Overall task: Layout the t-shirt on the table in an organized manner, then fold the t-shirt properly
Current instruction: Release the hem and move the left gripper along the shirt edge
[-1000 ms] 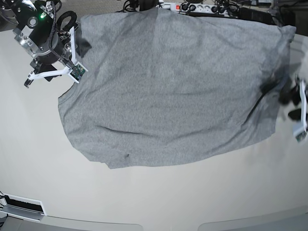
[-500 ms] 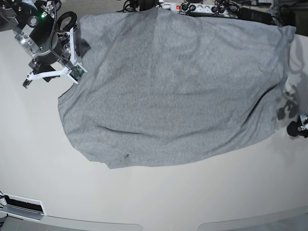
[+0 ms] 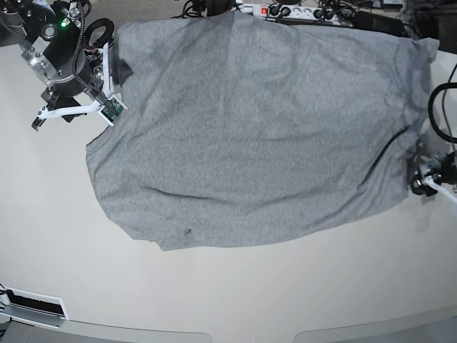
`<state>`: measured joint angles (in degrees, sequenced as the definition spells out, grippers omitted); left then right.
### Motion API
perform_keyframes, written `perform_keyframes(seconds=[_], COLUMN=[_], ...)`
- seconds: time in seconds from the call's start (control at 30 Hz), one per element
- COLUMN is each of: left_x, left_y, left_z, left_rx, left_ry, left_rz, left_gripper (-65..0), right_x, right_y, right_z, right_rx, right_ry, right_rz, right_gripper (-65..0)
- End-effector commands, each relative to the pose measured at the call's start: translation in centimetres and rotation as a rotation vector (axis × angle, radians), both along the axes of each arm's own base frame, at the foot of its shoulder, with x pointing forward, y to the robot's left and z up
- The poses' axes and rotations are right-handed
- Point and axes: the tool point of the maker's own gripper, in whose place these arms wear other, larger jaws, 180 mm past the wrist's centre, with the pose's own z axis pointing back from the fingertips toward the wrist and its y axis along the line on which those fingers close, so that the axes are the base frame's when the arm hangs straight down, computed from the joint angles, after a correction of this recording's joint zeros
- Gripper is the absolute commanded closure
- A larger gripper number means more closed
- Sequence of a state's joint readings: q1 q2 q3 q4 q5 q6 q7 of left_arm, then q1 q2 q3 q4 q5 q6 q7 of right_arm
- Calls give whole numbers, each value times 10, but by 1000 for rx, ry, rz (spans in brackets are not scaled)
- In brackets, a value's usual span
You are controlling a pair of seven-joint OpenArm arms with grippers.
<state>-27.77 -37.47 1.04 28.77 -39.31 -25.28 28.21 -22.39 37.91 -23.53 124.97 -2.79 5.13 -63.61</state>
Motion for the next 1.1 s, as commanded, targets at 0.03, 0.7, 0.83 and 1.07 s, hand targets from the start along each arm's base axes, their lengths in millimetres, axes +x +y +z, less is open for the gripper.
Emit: perform_keyframes(seconds=[0.03,0.7,0.83,1.07], left_x=[15,24,30,33], left_y=[4,-42,-77,-145], left_z=[18,8,32,89], left_rx=[10,-76,-225,-250], left_ry=[-59,-70,-72,-104], left_rz=[-2,-91,-191,-543], left_gripper=[-342,0,0,0], right_x=[5,5,7,8], right_y=[-3,-2,0,4], right_z=[7,7,8,8], right_rx=[-10,-9,0,18], right_ry=[-28,-30,-39,-47], right_rz=[4,5,11,13], right_gripper=[-225,-225,-225,-225])
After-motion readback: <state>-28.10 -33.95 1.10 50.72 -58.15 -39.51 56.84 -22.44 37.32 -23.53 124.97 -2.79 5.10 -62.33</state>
